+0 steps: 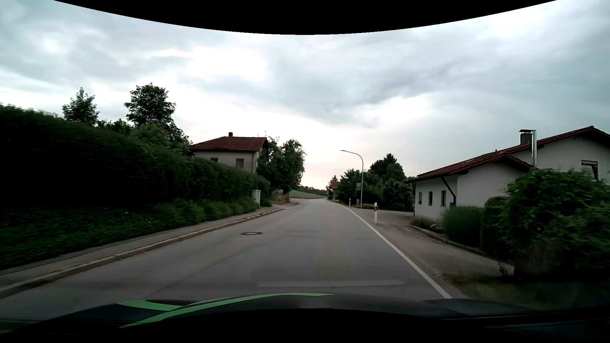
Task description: Follow the waypoints while adhering to traffic rules and regulations
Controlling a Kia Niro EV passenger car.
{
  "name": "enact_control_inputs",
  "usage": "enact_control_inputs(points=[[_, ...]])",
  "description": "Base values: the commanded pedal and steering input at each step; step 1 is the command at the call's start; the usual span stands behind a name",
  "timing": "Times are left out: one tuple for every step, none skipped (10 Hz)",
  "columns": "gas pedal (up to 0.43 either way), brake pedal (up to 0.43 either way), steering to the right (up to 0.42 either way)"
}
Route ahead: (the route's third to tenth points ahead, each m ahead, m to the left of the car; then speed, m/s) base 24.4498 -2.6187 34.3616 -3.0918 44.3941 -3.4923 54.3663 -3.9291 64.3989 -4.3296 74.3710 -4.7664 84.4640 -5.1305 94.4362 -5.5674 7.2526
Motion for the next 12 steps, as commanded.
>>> enact_control_inputs(points=[[0.197, 0.0, 0.078], [0.197, 0.0, 0.073], [0.209, 0.0, 0.067], [0.209, 0.0, 0.059], [0.209, 0.0, 0.051], [0.209, 0.0, 0.042], [0.209, 0.0, 0.035], [0.209, 0.0, 0.028], [0.209, 0.0, 0.022], [0.209, 0.0, 0.017], [0.209, 0.0, 0.012], [0.209, 0.0, 0.01]])
